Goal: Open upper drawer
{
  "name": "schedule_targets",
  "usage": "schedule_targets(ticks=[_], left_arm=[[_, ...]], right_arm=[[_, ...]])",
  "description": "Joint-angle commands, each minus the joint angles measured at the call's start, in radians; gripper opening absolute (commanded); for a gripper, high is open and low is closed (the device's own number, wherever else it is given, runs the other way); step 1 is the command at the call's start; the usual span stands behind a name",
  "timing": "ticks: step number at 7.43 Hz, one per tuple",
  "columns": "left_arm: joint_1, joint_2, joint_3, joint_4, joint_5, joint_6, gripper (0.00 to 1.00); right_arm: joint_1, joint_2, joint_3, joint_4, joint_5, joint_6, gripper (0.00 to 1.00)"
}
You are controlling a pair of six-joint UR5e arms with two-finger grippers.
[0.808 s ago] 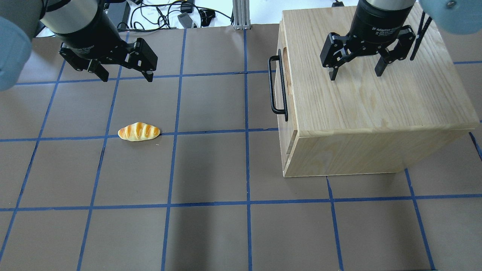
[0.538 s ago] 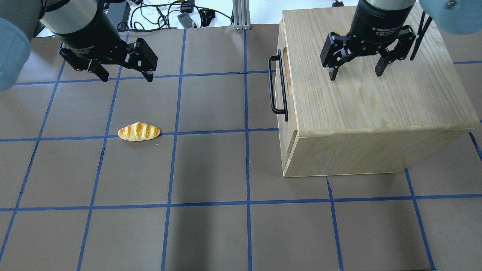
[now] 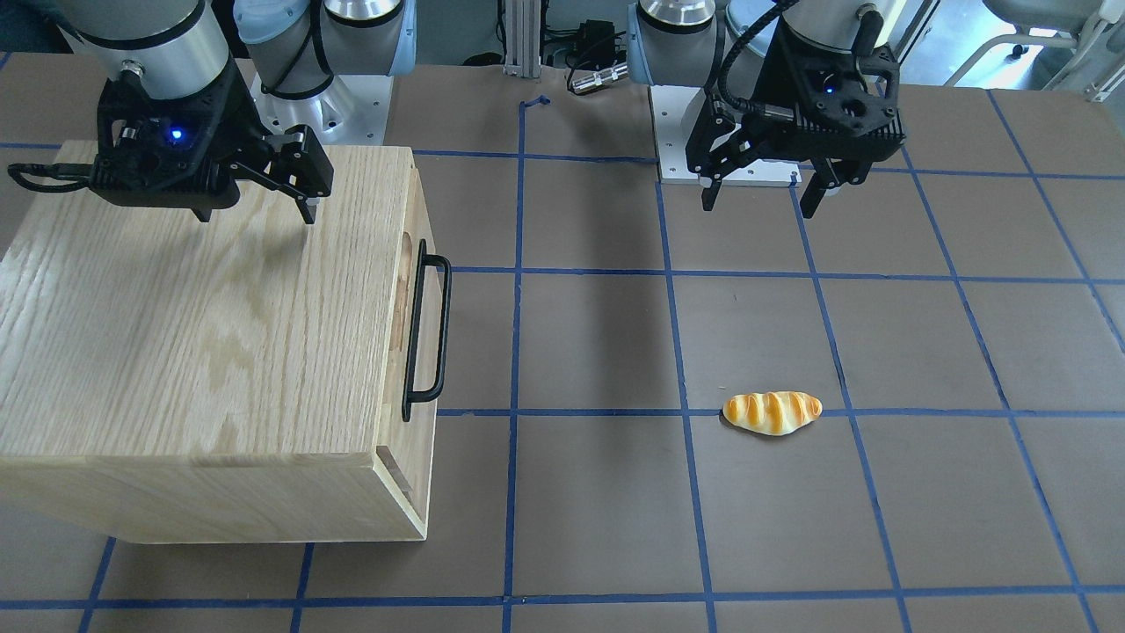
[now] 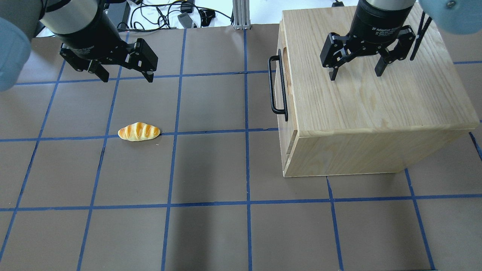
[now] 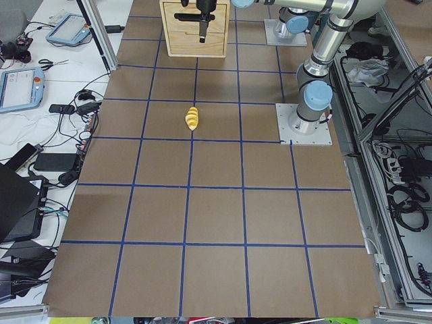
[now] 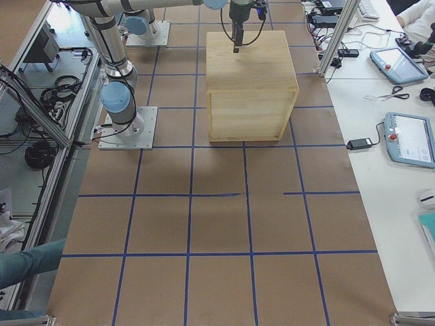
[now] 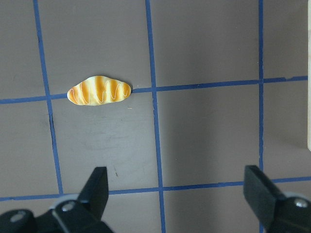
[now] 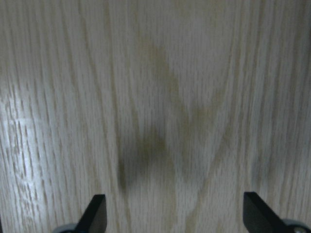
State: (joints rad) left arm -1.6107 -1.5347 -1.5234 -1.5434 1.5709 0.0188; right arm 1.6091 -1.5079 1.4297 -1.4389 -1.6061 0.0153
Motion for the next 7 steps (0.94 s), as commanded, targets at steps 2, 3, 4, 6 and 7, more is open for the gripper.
schedule_targets(ticks=[2, 3, 4, 6, 7], left_arm=[[-0.003, -0.016, 0.003, -0.001, 0.0, -0.009, 1.0], [-0.005, -0.016, 0.005, -0.009, -0.011, -0.014, 1.0], [-0.005, -0.019, 0.006, -0.012, -0.015, -0.014, 1.0], [-0.005, -0.034, 0.014, -0.001, -0.087, -0.052, 1.0], [-0.027, -0.054, 0.015, 0.015, -0.112, -0.104, 1.0]], right_arm=[[0.0, 0.0, 0.0, 0.0, 0.0, 0.0, 1.0], [0.0, 0.0, 0.0, 0.0, 0.0, 0.0, 1.0], [0.0, 0.0, 0.0, 0.0, 0.0, 0.0, 1.0], [0.0, 0.0, 0.0, 0.0, 0.0, 0.0, 1.0], [0.0, 0.0, 0.0, 0.0, 0.0, 0.0, 1.0]])
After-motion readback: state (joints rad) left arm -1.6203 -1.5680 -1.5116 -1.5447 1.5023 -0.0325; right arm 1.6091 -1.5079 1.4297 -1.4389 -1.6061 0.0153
